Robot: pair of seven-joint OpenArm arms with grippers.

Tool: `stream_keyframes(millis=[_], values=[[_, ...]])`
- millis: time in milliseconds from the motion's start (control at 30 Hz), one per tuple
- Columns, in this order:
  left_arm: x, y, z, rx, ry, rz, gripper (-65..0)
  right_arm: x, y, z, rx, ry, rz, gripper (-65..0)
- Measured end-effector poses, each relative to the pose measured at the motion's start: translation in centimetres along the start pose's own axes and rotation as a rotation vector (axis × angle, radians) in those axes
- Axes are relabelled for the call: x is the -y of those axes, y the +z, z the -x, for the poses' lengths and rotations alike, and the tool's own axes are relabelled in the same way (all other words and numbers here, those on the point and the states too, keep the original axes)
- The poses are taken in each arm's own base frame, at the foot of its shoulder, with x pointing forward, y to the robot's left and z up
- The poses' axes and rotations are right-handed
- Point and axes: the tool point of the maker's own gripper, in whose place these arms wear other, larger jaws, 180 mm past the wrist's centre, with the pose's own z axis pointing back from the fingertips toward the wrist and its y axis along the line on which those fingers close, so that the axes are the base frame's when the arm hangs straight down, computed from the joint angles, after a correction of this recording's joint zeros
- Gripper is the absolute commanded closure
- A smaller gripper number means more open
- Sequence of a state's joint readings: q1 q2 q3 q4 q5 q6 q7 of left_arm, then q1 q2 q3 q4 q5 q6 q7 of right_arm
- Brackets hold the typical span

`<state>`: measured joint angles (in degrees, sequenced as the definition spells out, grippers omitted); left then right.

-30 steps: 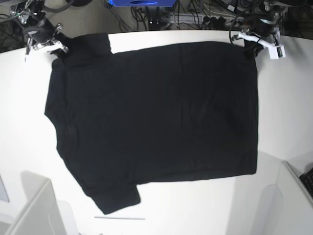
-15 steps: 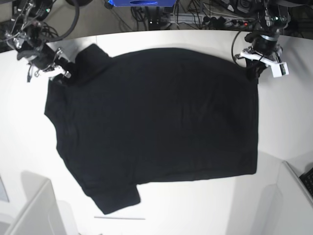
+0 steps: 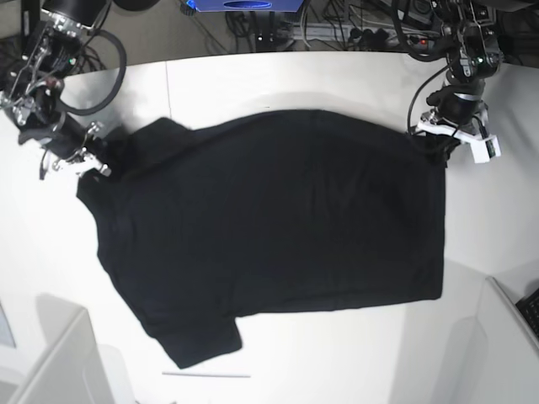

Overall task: Fold the T-shirt properly
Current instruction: 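Lift the shoulders with both grippers and pull them apart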

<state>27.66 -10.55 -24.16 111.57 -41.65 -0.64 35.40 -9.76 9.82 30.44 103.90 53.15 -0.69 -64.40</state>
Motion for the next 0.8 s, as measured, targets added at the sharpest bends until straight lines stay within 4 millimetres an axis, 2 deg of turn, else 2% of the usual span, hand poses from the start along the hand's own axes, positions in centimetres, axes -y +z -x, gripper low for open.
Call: stream_keyframes(millis=[167,300,433,600,700,800], values=[[-0.1,-0.6,-1.1,0.030,0.023,-0.016,0.0,0.7,-1.0,-1.8,0.001,-0.022,0.001,0.0],[-0.7,-1.3,-0.9,0.005,0.056,-0.044,0.0,1.2,-1.8,-2.9,-0.001,-0.044,0.001,0.0],[0.3,-2.0,-1.4,-0.020,0.060,-0.019,0.0,1.0,-2.6,-3.3,-0.020,-0.040,-0.003,0.0],[0.4,-2.1,-1.6,-0.015,0.061,-0.016,0.0,0.1,-4.0,-4.3,-0.024,-0.012,-0.019,0.0],[0.5,-2.3,-2.0,-0.005,0.061,-0.013,0.0,0.7,-4.8,-4.3,-0.048,-0.011,-0.001,0.0],[-0.2,-2.3,-2.0,-0.004,0.097,-0.052,0.0,0.8,-5.7,-4.6,-0.051,-0.015,0.007,0.0]])
